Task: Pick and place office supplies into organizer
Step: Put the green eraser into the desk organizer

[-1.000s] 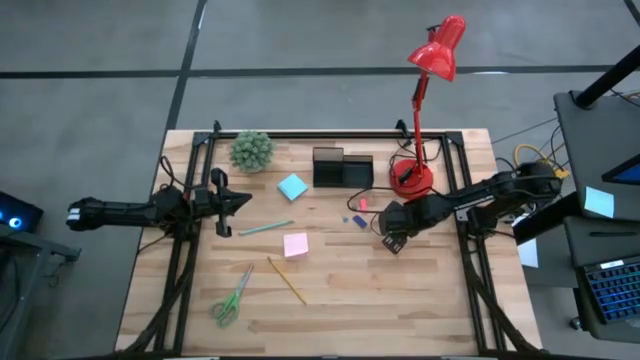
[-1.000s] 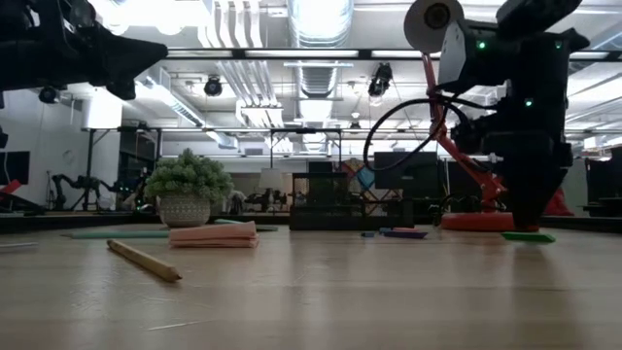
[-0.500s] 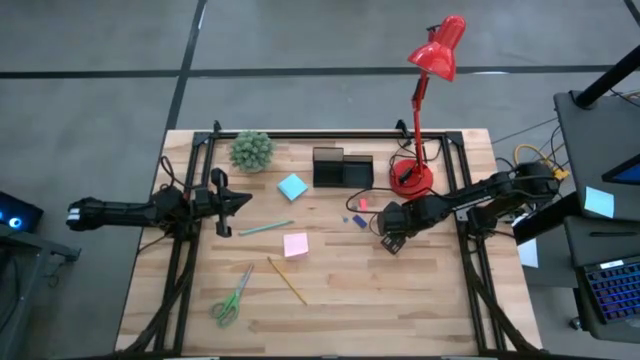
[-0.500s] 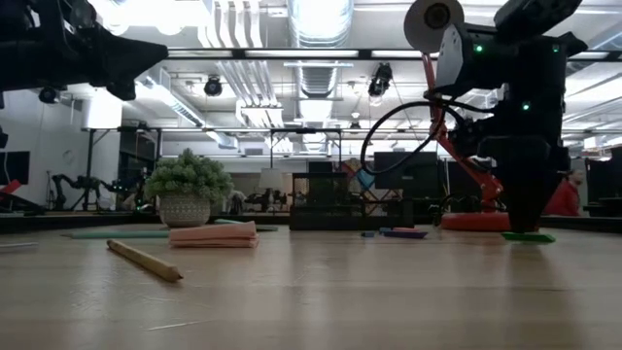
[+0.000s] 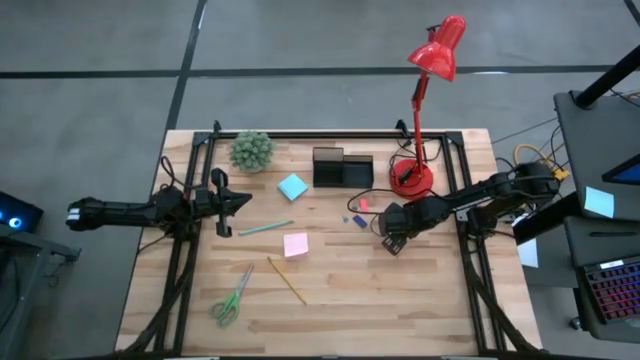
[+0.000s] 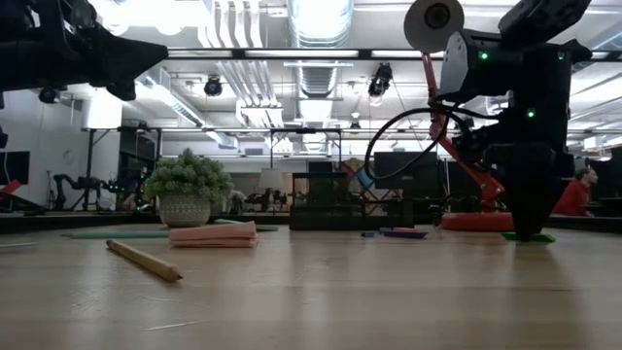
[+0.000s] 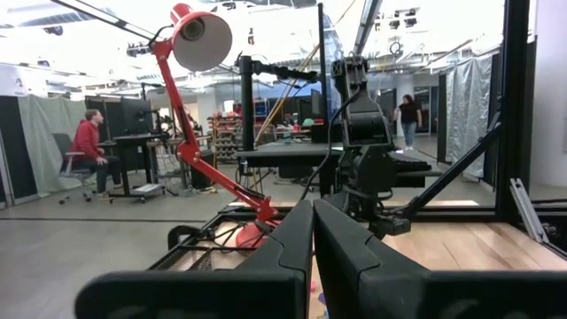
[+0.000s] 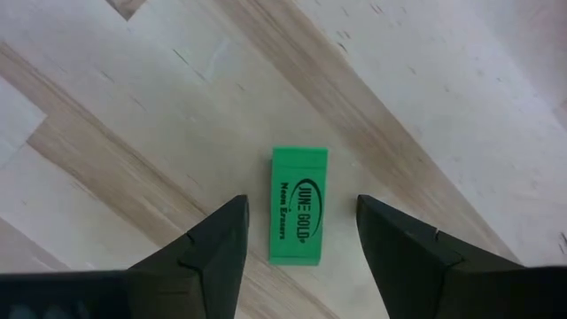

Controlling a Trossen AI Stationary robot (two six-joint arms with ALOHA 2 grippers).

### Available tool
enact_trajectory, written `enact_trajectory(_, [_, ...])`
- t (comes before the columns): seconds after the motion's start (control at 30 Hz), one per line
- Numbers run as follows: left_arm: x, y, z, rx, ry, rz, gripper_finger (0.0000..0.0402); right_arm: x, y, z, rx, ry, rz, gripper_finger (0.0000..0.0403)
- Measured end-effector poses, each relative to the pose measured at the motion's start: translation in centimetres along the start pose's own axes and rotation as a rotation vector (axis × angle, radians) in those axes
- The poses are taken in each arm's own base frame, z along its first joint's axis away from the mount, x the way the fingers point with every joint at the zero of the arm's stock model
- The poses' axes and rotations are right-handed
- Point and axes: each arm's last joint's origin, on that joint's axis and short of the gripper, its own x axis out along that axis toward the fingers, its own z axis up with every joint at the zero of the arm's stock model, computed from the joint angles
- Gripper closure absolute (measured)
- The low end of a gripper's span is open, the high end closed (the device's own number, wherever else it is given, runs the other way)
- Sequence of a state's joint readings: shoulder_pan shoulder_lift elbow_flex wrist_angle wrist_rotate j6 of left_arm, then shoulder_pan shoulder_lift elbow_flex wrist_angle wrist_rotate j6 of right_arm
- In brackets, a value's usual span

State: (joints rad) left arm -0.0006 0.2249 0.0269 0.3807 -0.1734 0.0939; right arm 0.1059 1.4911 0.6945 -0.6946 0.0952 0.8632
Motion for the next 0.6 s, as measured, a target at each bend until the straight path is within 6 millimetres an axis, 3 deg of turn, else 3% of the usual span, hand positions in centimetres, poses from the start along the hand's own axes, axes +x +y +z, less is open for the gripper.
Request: enact_trajectory(0.6, [0.00,0.00,0.01,0.000,-0.001,0.000,0.0402,0.04,0.02,-0.04,-0.002,0.009,0.012,0.0200])
